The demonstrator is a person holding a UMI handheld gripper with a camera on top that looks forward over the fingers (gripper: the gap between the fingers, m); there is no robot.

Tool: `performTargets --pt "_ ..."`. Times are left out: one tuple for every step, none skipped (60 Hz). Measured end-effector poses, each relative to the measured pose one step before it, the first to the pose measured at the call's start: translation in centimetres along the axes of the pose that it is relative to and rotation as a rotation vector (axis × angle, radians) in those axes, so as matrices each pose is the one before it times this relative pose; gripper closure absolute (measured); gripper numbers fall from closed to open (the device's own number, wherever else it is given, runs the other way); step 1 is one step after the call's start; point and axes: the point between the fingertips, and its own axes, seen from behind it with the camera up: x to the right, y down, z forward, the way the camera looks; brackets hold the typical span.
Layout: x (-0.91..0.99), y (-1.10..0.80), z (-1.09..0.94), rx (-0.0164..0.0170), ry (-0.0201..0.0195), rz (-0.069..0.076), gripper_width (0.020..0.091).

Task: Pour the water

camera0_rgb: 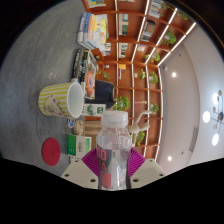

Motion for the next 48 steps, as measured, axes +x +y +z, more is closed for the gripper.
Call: performTargets --pt "0.009 -0.384 0.327 0.00023 0.00290 -0.0332 0.0760" --pt "0.136 -0.210 0.383 0.00031 0.00165 -0.0340 0.0760" --pt "0.056 -0.271 0.210 -0.00081 0.00039 -0.0346 0.0761" --pt "-0.028 -0.360 0.335 0.00145 0.00480 -0.0312 0.0759" --pt "0.038 -0.350 0.276 0.00312 0.00528 -0.0307 0.0759" --pt "0.012 -0.308 0.280 0.00374 0.00489 -0.0331 0.0760" --pt "-0.025 -0.196 0.287 0.00011 0.00262 -0.0373 0.0760" --pt "0.003 -0.105 0.248 -0.00336 0.00302 -0.0376 0.0759" --pt "0.080 -0.112 0.200 -0.00342 0.00541 -0.0337 0.0759" --pt "0.054 -0.169 0.269 -0.00016 0.00464 -0.0312 0.0760" --pt "-0.132 -0.036 0.248 0.00090 0.00201 -0.0279 0.0759" --pt "-0.066 -0.142 0.150 -0.00295 0.00067 -0.0282 0.0759" --pt "-0.053 -0.146 0.115 -0.00206 -0.00044 -0.0241 0.0759" --pt "-0.042 -0.212 0.090 0.00058 0.00007 -0.0204 0.0759" --pt "-0.010 -0.222 0.087 0.00236 0.00115 -0.0171 0.0759" --pt "0.022 -0.146 0.073 0.00033 0.00159 -0.0153 0.0759" --pt "0.024 -0.057 0.074 -0.00348 0.00228 -0.0157 0.0760" --pt "0.194 -0.096 0.111 -0.00704 0.00341 -0.0245 0.0760" --pt "0.064 -0.123 0.006 -0.00216 0.00338 -0.0178 0.0759" --pt "-0.079 -0.061 0.087 0.00118 0.00070 -0.0119 0.0758" --pt "-0.013 -0.023 0.040 -0.00349 0.00091 -0.0114 0.0759" --pt "-0.055 0.002 0.032 -0.00430 -0.00192 -0.0067 0.0759" --pt "-0.080 -0.034 0.010 -0.00230 -0.00336 -0.0020 0.0758" --pt "-0.071 -0.092 0.008 0.00073 -0.00312 0.0004 0.0759" --pt "-0.113 -0.091 0.018 0.00137 -0.00394 0.0012 0.0759" --pt "-0.013 0.012 -0.043 -0.00073 -0.00414 -0.0019 0.0758" --pt "-0.337 0.045 0.155 0.00197 -0.00496 0.0031 0.0759" --pt "-0.091 0.049 -0.001 -0.00354 -0.00253 -0.0004 0.0760" --pt "-0.066 0.015 -0.008 -0.00190 -0.00007 -0.0013 0.0760" --pt "-0.050 -0.013 0.011 0.00046 0.00136 -0.0027 0.0759" --pt "-0.050 -0.036 0.000 0.00165 0.00178 -0.0037 0.0760" --pt "-0.041 -0.006 -0.006 0.00155 0.00194 -0.0019 0.0758" --pt "0.014 0.109 -0.129 -0.00420 0.00082 -0.0003 0.0758" --pt "-0.152 0.081 0.021 -0.00195 0.00044 0.0037 0.0760" --pt "-0.046 0.030 -0.034 0.00115 0.00144 0.0043 0.0760" --pt "-0.021 -0.032 -0.058 0.00550 0.00139 0.0075 0.0759" --pt "-0.009 -0.042 -0.064 0.00779 0.00037 0.0126 0.0757" --pt "0.039 0.024 -0.106 0.00608 0.00128 0.0184 0.0759" --pt "0.325 0.088 -0.324 -0.00251 0.00441 0.0188 0.0759" --pt "0.182 0.194 -0.309 -0.00281 0.00454 0.0250 0.0759" --pt "-0.159 0.242 0.127 0.00960 -0.00193 0.0380 0.0758" --pt "0.005 0.209 -0.165 0.00125 -0.00494 0.0423 0.0758" --pt "-0.013 0.148 -0.202 0.00444 -0.00800 0.0524 0.0758" --pt "-0.060 0.088 -0.169 0.00661 -0.00920 0.0601 0.0757" --pt "-0.062 0.156 -0.130 0.00503 -0.00963 0.0639 0.0758" --pt "-0.080 0.197 -0.156 0.00284 -0.01029 0.0657 0.0756" --pt "-0.060 0.193 -0.160 0.00283 -0.01010 0.0692 0.0758" --pt "0.141 -0.010 -0.483 -0.00612 -0.00205 0.0695 0.0757"
